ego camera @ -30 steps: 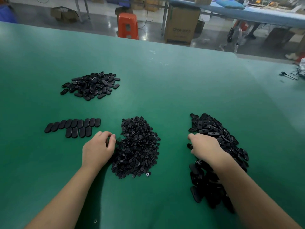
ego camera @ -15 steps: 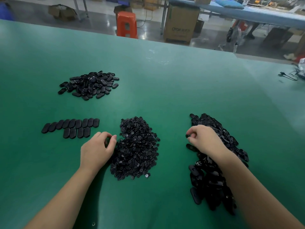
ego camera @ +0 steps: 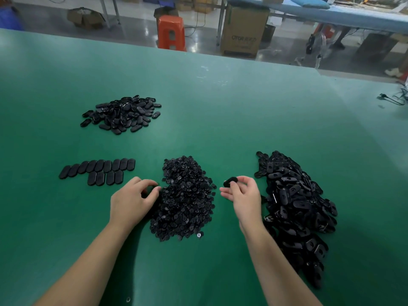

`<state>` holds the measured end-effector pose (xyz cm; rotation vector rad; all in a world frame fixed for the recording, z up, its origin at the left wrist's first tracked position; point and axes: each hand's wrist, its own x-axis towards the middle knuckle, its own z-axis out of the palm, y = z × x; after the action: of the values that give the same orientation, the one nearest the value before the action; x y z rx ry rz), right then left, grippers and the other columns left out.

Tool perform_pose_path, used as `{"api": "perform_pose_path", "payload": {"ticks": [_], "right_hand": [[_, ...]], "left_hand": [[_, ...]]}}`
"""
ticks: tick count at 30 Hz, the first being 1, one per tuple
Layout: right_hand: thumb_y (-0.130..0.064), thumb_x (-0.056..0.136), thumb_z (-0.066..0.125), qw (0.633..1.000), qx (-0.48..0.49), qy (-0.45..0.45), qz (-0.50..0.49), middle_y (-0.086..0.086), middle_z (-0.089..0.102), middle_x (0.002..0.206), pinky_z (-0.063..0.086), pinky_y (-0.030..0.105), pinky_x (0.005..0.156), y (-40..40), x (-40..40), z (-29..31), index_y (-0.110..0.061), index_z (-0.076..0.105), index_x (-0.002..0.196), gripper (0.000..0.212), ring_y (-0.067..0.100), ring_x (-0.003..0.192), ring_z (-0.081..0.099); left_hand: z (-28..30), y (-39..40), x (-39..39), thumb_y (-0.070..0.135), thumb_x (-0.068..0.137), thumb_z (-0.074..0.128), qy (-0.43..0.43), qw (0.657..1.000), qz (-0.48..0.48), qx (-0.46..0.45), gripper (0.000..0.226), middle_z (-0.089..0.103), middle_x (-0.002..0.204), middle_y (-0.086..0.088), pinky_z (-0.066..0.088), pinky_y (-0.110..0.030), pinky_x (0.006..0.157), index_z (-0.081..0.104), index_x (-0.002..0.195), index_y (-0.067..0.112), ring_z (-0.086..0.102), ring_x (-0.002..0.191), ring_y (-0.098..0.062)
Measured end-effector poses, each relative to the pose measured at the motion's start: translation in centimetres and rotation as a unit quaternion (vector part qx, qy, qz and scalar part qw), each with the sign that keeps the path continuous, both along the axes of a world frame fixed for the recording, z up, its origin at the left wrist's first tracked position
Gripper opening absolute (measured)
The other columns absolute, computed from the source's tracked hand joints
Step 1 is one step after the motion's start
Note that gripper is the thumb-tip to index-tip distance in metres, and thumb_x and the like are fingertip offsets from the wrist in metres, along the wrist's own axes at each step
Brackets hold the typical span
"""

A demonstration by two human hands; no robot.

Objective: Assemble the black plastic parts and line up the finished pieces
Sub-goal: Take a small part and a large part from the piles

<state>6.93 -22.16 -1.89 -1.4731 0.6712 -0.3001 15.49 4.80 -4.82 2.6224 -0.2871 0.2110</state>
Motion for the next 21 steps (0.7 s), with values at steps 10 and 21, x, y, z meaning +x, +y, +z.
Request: {"api": "perform_pose_path", "payload": {"ticks": [10,21], "right_hand": [[-0.014,0.102,0.059,0.993,-0.112,-0.029,0.033,-0.006,0.078,0.086,0.062,0.033,0.08,1.0,-1.3,-2.1,-0.03,0.063,0.107,0.018,0.012,0.08,0.075],[-0.021,0.103,0.056,0.992,-0.123,-0.023,0.027,-0.007,0.077,0.08,0.061,0.036,0.082,0.9,-1.3,-2.1,-0.026,0.057,0.105,0.005,0.01,0.075,0.075]], "left_hand": [[0.0,0.2,0.3,0.023,0.096,0.061,0.019,0.999,0.014,-0.039,0.022,0.058,0.083,0.02,0.033,-0.02,0.049,0.071,0.105,0.041,0.053,0.058,0.0],[1.3,1.0,0.7,0.034,0.091,0.071,0.089,0.994,-0.057,-0.03,0.016,0.058,0.088,0.018,0.036,-0.024,0.052,0.071,0.098,0.049,0.054,0.067,-0.003]]}}
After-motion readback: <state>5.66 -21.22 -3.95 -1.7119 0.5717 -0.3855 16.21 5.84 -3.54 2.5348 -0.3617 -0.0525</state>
